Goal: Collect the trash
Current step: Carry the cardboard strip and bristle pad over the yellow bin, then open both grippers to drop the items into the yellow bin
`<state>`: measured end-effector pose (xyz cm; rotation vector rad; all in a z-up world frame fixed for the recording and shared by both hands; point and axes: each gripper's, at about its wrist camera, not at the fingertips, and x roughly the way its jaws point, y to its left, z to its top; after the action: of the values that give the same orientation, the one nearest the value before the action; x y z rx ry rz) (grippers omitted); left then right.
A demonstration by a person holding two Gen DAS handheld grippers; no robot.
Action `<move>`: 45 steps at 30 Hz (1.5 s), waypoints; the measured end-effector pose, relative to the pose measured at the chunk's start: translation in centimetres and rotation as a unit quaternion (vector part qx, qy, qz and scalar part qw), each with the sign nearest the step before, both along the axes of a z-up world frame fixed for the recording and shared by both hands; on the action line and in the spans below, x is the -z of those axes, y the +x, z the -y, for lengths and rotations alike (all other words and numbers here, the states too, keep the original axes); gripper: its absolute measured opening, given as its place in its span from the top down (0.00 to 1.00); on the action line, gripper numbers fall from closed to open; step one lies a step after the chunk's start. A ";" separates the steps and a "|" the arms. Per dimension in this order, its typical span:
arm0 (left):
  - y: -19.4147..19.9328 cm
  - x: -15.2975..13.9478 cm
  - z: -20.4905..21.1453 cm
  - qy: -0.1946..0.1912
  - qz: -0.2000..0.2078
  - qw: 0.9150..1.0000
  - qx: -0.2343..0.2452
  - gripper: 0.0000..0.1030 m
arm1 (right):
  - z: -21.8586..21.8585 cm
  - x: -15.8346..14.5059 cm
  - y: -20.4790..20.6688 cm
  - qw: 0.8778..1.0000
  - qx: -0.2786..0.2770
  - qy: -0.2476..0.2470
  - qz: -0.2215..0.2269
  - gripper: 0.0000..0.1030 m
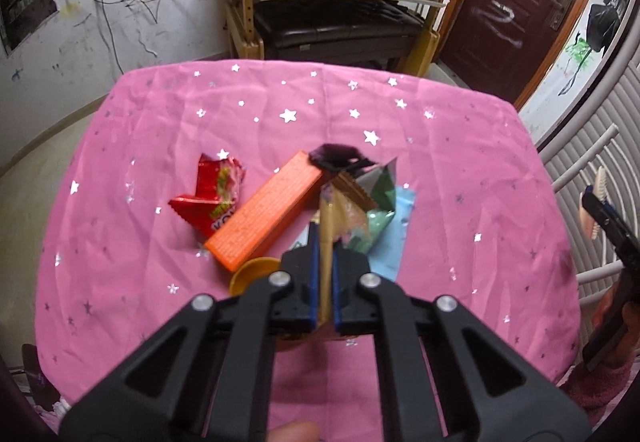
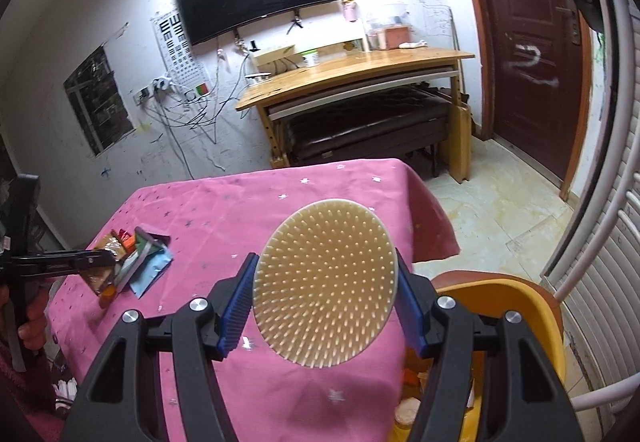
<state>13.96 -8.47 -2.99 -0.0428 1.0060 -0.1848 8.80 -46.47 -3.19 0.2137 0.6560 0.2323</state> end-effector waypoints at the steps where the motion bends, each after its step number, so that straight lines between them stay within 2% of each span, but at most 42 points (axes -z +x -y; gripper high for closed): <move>1: -0.1 -0.2 0.0 -0.003 0.002 1.000 0.000 0.97 | 0.2 0.1 0.0 1.000 0.003 0.000 -0.001 0.44; 5: -0.6 -1.4 0.7 -0.006 0.015 1.000 0.009 0.97 | 1.7 0.6 0.0 1.000 0.025 0.002 -0.006 0.44; 11: -1.0 -3.1 3.8 -0.009 0.032 0.998 0.047 0.97 | 4.4 1.7 0.2 0.998 0.061 0.004 -0.021 0.44; 17: -1.0 -4.0 9.7 -0.010 0.034 0.994 0.105 0.97 | 6.8 3.2 0.3 0.995 0.089 0.004 -0.040 0.44; 22: -1.5 -4.2 16.4 -0.006 0.031 0.985 0.168 0.97 | 8.6 4.7 0.3 0.992 0.109 0.001 -0.061 0.44; 27: -1.5 -3.5 21.7 -0.006 0.023 0.977 0.214 0.97 | 10.6 5.6 0.1 0.989 0.131 0.000 -0.071 0.44; 33: -1.0 -1.7 26.9 0.008 0.007 0.971 0.239 0.97 | 12.1 6.8 0.1 0.987 0.134 0.020 -0.088 0.40; 37: -0.4 -0.5 29.8 -0.008 -0.016 0.967 0.254 0.97 | 13.1 7.1 -0.1 0.984 0.148 0.023 -0.092 0.38; 43: -0.5 0.8 33.7 -0.030 -0.028 0.959 0.280 0.96 | 17.4 7.1 -2.2 0.972 0.215 0.060 -0.079 0.38; 44: -0.5 1.0 34.2 -0.029 -0.029 0.958 0.283 0.95 | 18.2 7.1 -2.6 0.969 0.226 0.068 -0.074 0.38; 45: -0.6 1.2 34.6 -0.027 -0.030 0.958 0.283 0.86 | 18.7 7.0 -3.0 0.967 0.233 0.074 -0.070 0.38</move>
<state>13.40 -43.03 -4.21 0.1947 1.0542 -0.7389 5.81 -65.16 -10.18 0.5228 0.7099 -0.1904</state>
